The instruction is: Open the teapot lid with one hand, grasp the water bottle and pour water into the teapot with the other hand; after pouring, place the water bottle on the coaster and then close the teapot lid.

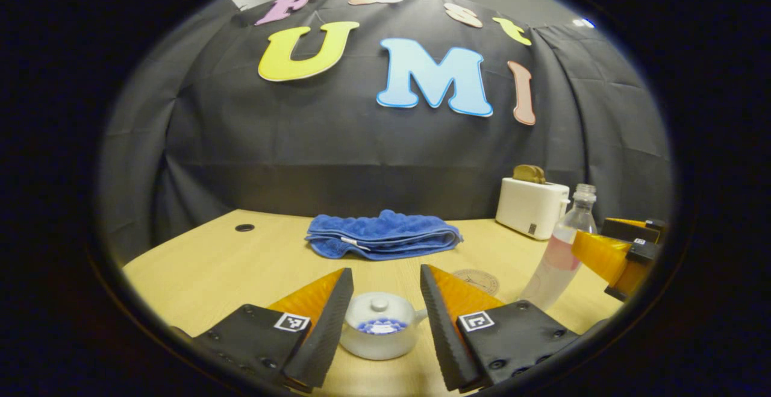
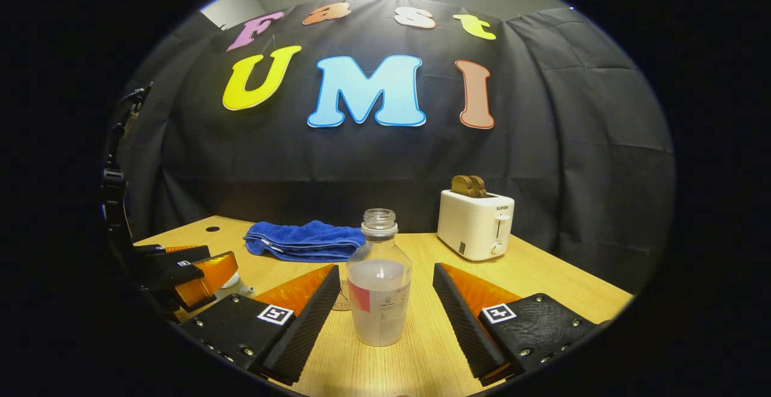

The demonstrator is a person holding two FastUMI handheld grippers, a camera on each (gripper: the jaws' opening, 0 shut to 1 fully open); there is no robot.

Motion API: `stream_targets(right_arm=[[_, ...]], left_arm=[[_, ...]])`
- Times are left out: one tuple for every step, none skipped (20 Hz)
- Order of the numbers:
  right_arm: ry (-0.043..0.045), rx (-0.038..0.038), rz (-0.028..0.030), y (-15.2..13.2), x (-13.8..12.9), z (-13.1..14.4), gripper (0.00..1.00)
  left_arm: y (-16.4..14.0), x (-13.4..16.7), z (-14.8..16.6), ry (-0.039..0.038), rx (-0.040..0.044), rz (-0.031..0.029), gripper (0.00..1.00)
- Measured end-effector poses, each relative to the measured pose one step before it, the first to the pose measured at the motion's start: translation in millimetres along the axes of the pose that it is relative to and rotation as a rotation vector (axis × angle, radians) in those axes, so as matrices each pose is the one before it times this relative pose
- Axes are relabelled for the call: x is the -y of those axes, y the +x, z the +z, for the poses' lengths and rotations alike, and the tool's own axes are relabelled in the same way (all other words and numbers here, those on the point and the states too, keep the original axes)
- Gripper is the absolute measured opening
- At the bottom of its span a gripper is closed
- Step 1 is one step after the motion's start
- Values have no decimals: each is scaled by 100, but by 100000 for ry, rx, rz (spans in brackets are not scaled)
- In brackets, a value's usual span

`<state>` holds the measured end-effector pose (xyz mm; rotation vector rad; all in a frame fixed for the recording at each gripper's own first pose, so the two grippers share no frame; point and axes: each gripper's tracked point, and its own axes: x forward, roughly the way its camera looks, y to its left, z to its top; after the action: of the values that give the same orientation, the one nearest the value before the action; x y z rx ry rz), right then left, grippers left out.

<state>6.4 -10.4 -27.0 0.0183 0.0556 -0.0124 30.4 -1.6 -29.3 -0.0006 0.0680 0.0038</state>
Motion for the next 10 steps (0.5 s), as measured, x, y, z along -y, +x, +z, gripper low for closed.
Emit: stream_targets(right_arm=[[289, -434, -259, 40, 156, -230, 98], [296, -320, -248, -25, 171, -130, 98], [264, -362, -378, -38, 171, -155, 98], [362, -332, -383, 20, 196, -148, 98], [397, -330, -279, 4, 206, -239, 98], [506, -239, 98, -42, 60, -37, 98], [350, -15, -226, -70, 133, -49, 98], [2, -39, -439, 6, 179, 23, 98], [-141, -3, -425, -20, 67, -114, 98], [68, 110, -285, -60, 133, -9, 98]], left_arm=[[150, -55, -103, 106, -389, 314, 73], [148, 137, -90, -372, -541, -196, 73], [104, -44, -145, -376, -581, 87, 72], [4, -81, -271, -104, -651, 402, 70], [43, -93, -34, 26, -565, 567, 69], [94, 197, -394, -252, -838, -355, 70], [53, -84, -47, 282, -170, 719, 64], [3, -209, -83, 655, -77, 614, 61], [-31, -71, 21, 466, 102, 534, 58], [6, -185, 28, 718, -298, 1057, 54]])
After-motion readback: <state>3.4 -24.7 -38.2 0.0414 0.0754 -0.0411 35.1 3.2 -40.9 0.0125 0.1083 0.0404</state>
